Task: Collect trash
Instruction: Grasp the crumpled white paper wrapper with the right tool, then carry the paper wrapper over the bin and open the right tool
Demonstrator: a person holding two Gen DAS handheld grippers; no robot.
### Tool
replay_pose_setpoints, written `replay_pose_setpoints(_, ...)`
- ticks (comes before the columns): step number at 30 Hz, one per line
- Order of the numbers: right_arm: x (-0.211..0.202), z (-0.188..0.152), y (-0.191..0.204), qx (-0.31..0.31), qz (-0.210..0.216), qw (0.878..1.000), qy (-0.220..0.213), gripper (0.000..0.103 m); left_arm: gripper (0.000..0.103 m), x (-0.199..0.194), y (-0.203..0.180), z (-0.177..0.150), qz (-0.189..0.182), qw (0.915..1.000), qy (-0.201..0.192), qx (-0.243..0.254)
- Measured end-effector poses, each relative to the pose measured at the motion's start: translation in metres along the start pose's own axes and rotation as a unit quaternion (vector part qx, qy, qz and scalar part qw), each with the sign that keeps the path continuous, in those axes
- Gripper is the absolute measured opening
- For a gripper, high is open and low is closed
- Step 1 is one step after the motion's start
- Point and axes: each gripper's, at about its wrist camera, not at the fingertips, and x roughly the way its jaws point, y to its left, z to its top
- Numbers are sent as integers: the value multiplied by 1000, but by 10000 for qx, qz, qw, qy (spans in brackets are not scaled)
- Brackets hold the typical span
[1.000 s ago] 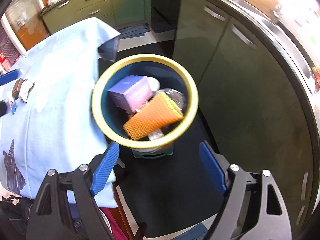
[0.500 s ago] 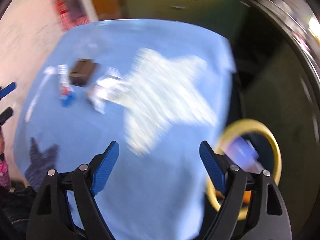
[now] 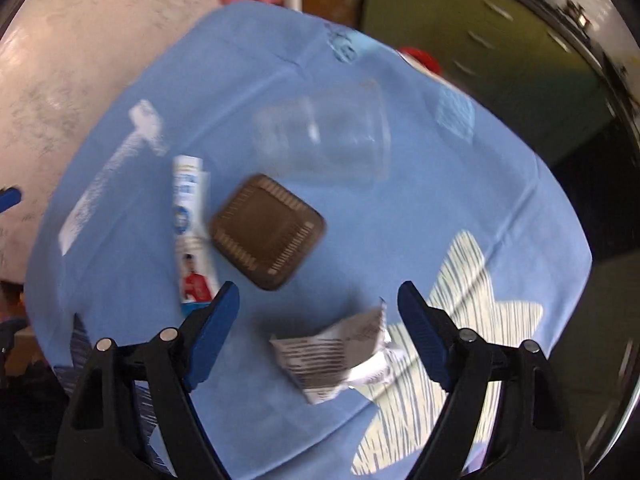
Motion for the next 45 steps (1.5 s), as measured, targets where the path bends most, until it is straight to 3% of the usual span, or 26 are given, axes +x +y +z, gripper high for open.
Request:
replay_pose_setpoints(3,1,-10,-12,184,32,9998,93,77,98,4,3,0,-111,9999,37,-13)
replay_pose_setpoints(6,6,-22,-12,-86,269,9993,264,77,98,8,3,2,-152,9999,43,-7)
replay_pose_setpoints(12,15,-30,5,-865,40,9953,439,82,98,7,-3,6,-257,9997,-17,-7)
replay_pose_setpoints(17,30,-30,7,-1010,-165,9931,579,83,98,6,-9,7,-229,9997,-4,92)
replay_pose_setpoints(23,40,-41,14,-1020,-109,9931,575,81,98,6,-11,9,-264,9996,-30,89)
replay_pose_setpoints(28,38,-42,13,-842,-125,9952,489,63,98,7,-14,9,-272,9996,-14,118)
replay_pose_setpoints(32,26,-48,6,-612,-11,9975,366,54,98,7,-13,8,-265,9996,-14,122)
replay_pose_setpoints(38,-17,-78,-13,-125,163,9998,-61,52,98,6,-16,10,-295,9994,-35,162)
replay_pose_setpoints(45,-64,-143,-93,964,-501,9940,-116,54,98,7,-30,14,-449,9985,-85,295)
